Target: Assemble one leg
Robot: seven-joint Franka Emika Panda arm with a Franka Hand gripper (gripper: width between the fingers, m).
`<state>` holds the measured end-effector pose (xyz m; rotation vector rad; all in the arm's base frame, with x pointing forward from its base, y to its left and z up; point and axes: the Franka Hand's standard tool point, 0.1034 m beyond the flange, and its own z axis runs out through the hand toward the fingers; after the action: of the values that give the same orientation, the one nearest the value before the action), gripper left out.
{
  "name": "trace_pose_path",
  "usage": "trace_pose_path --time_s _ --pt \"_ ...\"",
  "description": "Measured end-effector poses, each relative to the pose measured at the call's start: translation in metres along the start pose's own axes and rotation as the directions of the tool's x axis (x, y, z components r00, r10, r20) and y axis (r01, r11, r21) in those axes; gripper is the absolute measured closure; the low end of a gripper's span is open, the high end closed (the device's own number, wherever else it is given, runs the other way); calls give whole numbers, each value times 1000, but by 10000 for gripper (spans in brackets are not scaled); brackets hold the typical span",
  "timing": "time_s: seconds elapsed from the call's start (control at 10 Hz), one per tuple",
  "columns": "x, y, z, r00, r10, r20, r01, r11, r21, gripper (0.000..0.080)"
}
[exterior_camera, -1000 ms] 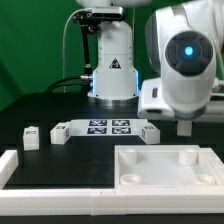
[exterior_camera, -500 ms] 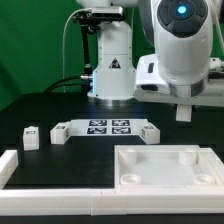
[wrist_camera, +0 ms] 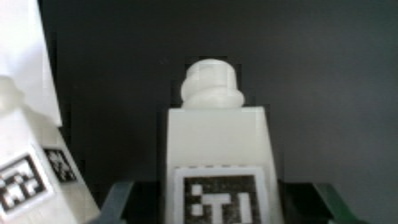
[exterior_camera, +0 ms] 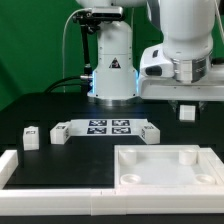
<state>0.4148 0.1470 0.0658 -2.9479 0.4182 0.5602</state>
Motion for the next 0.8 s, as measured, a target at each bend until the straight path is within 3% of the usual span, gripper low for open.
trace_pose_path --time_s 0.1,0.2,0.5,0.6,0.7,0.8 --pt "3 2 -10 998 -20 -62 20 1000 4 509" --pt "16 4 -25 986 -38 -163 40 999 9 509" --pt "43 1 -50 902 -110 -418 125 992 8 509" --pt "45 -4 -55 882 -110 -459 133 991 18 509" --pt "45 -13 -58 820 -87 -566 145 988 59 509" --pt "38 -18 -53 779 -89 -621 170 983 73 509"
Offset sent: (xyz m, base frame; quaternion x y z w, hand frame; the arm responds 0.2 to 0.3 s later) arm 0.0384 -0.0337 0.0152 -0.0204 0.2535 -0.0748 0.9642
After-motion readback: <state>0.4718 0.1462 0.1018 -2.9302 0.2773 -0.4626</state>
